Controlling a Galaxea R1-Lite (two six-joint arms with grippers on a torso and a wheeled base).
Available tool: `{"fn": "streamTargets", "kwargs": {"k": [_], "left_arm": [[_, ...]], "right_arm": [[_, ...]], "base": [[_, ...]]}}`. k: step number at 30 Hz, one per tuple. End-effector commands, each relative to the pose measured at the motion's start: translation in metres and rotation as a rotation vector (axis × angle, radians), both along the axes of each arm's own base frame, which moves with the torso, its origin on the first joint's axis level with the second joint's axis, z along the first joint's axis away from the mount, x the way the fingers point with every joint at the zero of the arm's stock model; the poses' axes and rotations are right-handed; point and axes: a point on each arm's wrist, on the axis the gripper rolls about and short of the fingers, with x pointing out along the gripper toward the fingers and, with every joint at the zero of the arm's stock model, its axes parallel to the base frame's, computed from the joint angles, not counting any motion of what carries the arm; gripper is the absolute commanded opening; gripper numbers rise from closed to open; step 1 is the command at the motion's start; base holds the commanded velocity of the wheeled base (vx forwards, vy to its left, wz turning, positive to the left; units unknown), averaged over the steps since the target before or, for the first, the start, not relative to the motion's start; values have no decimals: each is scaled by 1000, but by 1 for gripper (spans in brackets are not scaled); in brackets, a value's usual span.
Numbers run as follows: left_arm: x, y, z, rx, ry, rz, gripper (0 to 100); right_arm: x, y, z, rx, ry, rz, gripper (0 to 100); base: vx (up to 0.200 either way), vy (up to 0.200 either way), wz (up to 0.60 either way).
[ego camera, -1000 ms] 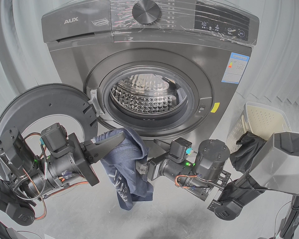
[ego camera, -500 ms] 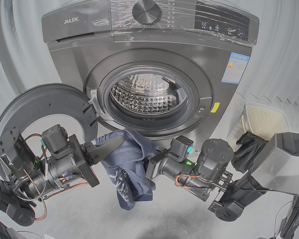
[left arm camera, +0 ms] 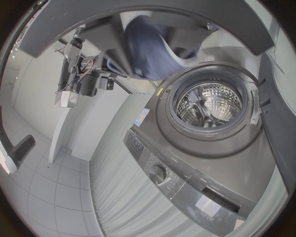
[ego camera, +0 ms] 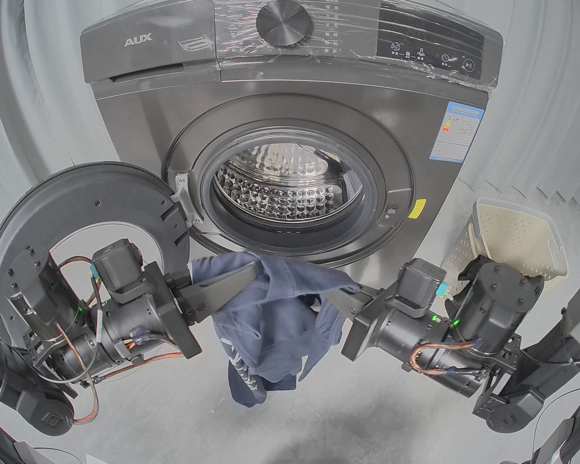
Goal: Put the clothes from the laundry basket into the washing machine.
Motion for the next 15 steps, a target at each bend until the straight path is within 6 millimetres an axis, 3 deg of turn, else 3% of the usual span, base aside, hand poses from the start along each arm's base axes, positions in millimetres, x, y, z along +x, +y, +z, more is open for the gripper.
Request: {"fn": "streamTargets", "kwargs": {"k": [1,15], "left_arm": [[14,-8,-13,5,81,6,100],[19,-13,-69,134,261,9,100]], "right_arm": [[-16,-19,20,44,-43,18,0],[-24,-28,37,87,-88,20,0]], "base": [[0,0,0],[0,0,0]]}}
